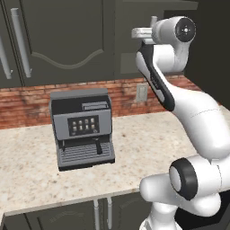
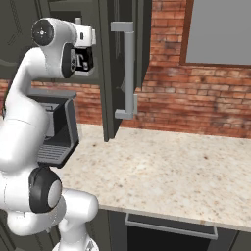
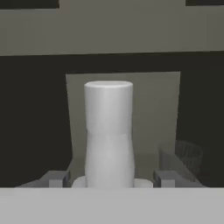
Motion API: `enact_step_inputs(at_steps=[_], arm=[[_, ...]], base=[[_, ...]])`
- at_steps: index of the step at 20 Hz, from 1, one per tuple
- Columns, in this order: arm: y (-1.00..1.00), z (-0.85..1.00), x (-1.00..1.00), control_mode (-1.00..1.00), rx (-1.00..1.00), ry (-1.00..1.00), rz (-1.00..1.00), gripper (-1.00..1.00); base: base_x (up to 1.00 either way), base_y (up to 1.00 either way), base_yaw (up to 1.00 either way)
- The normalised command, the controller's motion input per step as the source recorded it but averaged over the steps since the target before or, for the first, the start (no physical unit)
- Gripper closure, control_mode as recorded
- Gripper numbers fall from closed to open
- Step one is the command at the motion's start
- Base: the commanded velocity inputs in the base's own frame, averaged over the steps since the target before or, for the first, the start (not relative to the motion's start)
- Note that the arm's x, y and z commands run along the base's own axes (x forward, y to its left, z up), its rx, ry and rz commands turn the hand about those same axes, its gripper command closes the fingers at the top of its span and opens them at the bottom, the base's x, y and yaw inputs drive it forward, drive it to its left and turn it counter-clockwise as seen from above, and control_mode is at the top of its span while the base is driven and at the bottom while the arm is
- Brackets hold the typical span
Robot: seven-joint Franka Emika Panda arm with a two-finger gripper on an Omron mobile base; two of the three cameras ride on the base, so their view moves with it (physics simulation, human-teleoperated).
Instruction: There is a bowl on the dining counter. Grab a lemon wedge from the fridge and place it in the bowl. Then get the liquor bottle and glass cup from the cabinet and place them next to the bowl.
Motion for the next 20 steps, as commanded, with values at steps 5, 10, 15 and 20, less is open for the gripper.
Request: enact_step_inputs(at_steps=[5,10,15,20], arm=[[0.03,0.61,-1.0,-1.0,0.0,-0.07,0.0,1.0],[0.05,0.73,-1.0,-1.0,0.0,0.0,0.0,1.0],[0.04,0.24,-1.0,-1.0,0.0,0.09,0.0,1.0],[0.03,-0.09,-1.0,-1.0,0.0,0.18,0.0,1.0]], base=[[0.0,0.0,0.0],[0.0,0.0,0.0],[0.0,0.0,0.0],[0.0,0.0,0.0]])
